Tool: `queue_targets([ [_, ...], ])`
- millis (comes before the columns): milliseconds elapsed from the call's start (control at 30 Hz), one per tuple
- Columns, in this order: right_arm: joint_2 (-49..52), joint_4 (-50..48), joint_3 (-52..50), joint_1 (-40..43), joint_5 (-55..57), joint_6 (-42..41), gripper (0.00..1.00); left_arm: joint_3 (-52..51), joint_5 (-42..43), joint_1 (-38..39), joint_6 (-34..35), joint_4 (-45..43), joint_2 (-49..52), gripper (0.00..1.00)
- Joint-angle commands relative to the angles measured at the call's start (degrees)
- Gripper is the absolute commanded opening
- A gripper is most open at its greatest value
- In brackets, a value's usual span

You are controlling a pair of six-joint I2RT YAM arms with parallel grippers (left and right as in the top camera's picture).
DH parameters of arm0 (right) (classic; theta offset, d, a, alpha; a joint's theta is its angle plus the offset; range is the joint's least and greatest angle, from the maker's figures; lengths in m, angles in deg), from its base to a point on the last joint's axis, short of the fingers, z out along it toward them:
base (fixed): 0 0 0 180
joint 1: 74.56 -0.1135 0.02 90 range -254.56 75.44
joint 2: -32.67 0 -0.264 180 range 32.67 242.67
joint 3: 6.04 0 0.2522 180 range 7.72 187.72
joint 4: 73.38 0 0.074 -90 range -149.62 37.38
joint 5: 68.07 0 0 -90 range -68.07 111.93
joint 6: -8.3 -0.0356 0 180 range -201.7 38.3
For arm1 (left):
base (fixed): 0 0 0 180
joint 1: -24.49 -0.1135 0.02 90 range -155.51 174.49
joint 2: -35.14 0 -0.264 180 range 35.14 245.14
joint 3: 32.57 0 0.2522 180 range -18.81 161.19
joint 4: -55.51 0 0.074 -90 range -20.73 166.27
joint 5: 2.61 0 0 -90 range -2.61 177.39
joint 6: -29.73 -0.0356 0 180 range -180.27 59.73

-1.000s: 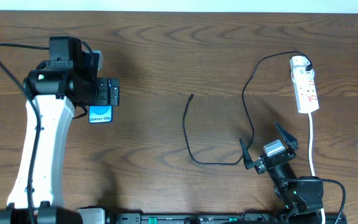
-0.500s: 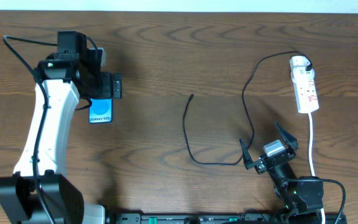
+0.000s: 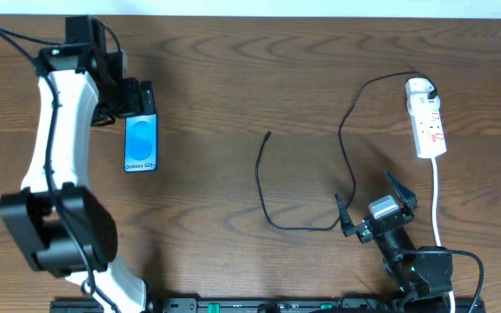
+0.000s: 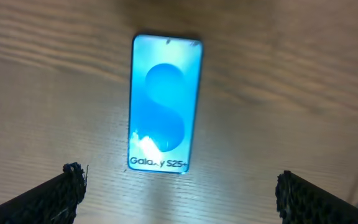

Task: Plug charger to phone and switch on socket
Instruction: 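Move the left gripper forward over the blue Galaxy phone, then lower the left gripper and close it on the phone's sides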

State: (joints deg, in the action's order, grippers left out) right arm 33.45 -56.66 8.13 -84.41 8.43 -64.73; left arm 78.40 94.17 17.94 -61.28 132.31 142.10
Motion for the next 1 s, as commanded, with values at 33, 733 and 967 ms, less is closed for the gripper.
queue_targets([
  [33, -0.4, 0.2, -0.1, 0.4, -0.3, -0.7, 0.99, 0.5, -3.0, 0.0, 0.9, 0.8, 5.5, 0.99],
  [733, -0.4, 0.2, -0.1, 0.4, -0.3, -0.7, 0.99, -4.7, -3.0, 0.1, 0.2, -5.3, 12.7, 1.00],
  [967, -0.4, 0.2, -0.1, 0.4, -0.3, -0.7, 0.99, -9.5, -3.5, 0.1, -0.9, -11.9, 12.7, 1.00],
])
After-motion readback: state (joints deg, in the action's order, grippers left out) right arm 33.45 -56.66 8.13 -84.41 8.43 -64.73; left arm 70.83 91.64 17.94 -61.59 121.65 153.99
